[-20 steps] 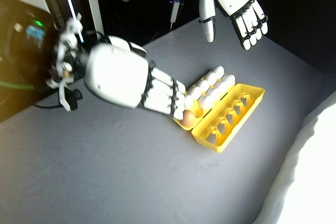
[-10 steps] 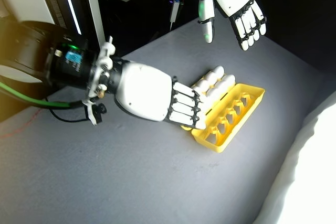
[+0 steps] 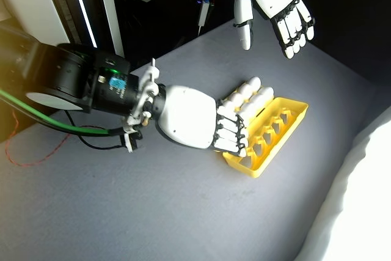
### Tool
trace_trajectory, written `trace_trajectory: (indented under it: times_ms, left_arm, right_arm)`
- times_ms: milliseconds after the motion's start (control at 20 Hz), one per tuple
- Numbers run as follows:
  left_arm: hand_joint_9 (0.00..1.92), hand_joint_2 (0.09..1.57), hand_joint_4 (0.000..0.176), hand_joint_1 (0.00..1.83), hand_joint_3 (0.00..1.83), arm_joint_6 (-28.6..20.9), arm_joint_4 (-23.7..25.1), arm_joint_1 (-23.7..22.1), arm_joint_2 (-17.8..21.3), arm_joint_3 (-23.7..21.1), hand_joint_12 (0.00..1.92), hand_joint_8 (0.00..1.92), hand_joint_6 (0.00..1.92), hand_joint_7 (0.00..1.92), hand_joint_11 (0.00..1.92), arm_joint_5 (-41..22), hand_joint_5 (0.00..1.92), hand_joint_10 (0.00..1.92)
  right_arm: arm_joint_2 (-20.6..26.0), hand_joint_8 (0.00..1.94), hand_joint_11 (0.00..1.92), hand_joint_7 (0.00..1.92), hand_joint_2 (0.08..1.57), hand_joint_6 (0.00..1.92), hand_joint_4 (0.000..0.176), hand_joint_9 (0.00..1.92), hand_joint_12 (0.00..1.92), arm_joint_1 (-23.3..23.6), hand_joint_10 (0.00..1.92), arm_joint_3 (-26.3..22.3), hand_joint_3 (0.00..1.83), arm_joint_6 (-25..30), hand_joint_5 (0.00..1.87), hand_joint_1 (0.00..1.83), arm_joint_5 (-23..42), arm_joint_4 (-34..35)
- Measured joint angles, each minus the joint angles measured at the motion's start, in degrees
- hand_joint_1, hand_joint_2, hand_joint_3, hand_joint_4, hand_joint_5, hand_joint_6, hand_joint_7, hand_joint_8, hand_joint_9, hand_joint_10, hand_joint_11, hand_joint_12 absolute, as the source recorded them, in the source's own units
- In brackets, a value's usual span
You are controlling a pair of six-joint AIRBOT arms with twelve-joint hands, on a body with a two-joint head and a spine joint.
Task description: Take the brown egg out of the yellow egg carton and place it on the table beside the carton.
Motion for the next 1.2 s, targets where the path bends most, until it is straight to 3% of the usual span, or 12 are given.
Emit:
trace_trajectory:
  times_ms: [100,300,550,700,850,1000,1200]
  left_arm:
    - [0.3,1.23,0.0,0.0,0.0,0.0,0.09,0.0,-0.07,0.0,0.43,0.01,0.01,0.37,0.0,0.24,0.33,0.01]
    - [0.27,1.24,0.0,0.0,0.0,0.0,0.24,0.0,-0.07,0.11,0.29,0.0,0.0,0.34,0.0,0.24,0.3,0.0]
    - [0.32,1.24,0.0,0.0,0.0,0.0,0.31,0.0,-0.07,0.13,0.44,0.01,0.0,0.38,0.0,0.26,0.33,0.01]
    - [0.32,1.25,0.0,0.0,0.0,-0.02,0.35,-0.24,-0.35,0.13,0.44,0.01,0.01,0.39,0.0,0.07,0.35,0.01]
    - [0.32,1.25,0.0,0.0,0.0,-0.04,0.11,-0.63,-0.39,0.13,0.42,0.0,0.0,0.39,0.0,0.28,0.33,0.01]
    - [0.36,1.26,0.0,0.0,0.0,-0.04,0.42,-0.79,-0.39,0.13,0.54,0.01,0.01,0.43,0.0,0.26,0.38,0.01]
    - [0.37,1.25,0.0,0.0,0.0,-0.02,0.26,-0.76,-0.39,0.2,0.51,0.0,0.0,0.42,0.0,0.15,0.36,0.01]
  right_arm:
    - [-1.31,0.03,0.0,0.28,1.02,0.03,0.0,0.25,0.63,0.5,0.06,0.98,0.0,0.0,0.22,0.96,-0.17,0.04]
    - [-3.58,0.06,0.0,0.41,1.05,0.06,0.0,0.34,0.82,0.9,0.09,2.14,0.01,0.0,0.36,0.95,0.76,-0.22]
    - [-5.05,0.06,0.0,0.56,1.06,0.06,0.0,0.44,0.97,-0.59,0.16,3.48,0.0,0.0,0.5,0.97,2.47,-2.08]
    - [-5.64,0.05,0.0,0.57,1.07,0.05,0.0,0.43,0.96,-1.03,0.18,4.5,0.01,0.0,0.5,0.94,2.89,-2.25]
    - [-5.88,0.06,0.0,0.63,1.05,0.05,0.0,0.46,1.08,-2.14,0.23,5.03,0.0,0.0,0.57,0.96,4.09,-2.78]
    - [-6.62,0.02,0.0,0.63,1.08,0.02,0.0,0.4,1.07,-3.13,0.36,5.22,0.0,-0.02,0.57,0.91,4.57,-4.02]
    - [-7.82,0.01,0.0,0.63,1.07,0.01,0.0,0.37,1.04,-3.65,0.43,6.64,0.0,0.0,0.58,0.94,5.77,-4.15]
